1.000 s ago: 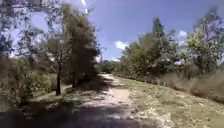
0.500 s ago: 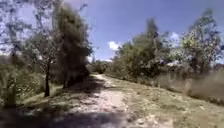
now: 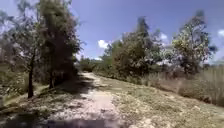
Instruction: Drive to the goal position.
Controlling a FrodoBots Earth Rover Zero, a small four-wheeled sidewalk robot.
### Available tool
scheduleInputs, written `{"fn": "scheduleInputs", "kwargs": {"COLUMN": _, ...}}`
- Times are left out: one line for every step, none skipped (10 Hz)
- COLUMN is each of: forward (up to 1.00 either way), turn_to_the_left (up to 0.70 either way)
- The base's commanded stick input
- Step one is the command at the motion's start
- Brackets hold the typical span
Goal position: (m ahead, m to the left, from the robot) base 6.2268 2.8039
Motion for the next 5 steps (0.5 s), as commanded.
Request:
{"fn": "scheduleInputs", "kwargs": {"forward": 0.50, "turn_to_the_left": 0.00}}
{"fn": "scheduleInputs", "kwargs": {"forward": 0.50, "turn_to_the_left": 0.00}}
{"fn": "scheduleInputs", "kwargs": {"forward": 0.50, "turn_to_the_left": 0.00}}
{"fn": "scheduleInputs", "kwargs": {"forward": 0.50, "turn_to_the_left": 0.00}}
{"fn": "scheduleInputs", "kwargs": {"forward": 0.50, "turn_to_the_left": 0.00}}
